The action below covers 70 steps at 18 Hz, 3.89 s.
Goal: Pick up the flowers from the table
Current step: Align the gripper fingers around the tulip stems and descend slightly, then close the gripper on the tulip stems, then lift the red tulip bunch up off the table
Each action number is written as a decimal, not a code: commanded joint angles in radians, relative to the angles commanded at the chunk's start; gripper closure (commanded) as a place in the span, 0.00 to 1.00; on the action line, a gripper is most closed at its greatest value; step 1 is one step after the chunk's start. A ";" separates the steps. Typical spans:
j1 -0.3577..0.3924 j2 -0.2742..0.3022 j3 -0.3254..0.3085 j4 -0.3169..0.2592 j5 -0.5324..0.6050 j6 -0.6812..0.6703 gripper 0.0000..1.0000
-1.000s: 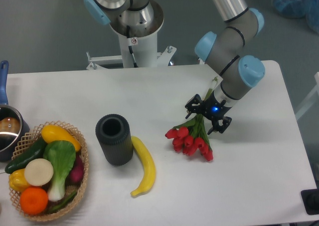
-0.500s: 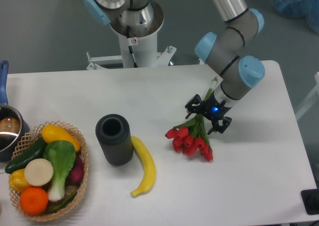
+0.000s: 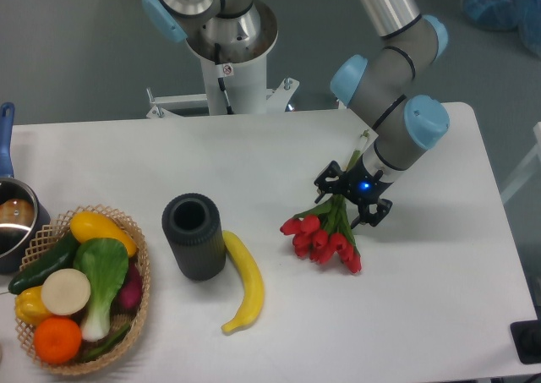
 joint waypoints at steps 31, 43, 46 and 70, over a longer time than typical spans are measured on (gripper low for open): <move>0.000 0.083 0.002 -0.009 -0.051 -0.002 0.56; 0.028 0.261 0.009 -0.008 -0.395 -0.006 0.55; 0.040 0.322 0.012 -0.002 -0.530 -0.096 0.55; 0.012 0.341 0.025 0.008 -0.923 -0.153 0.55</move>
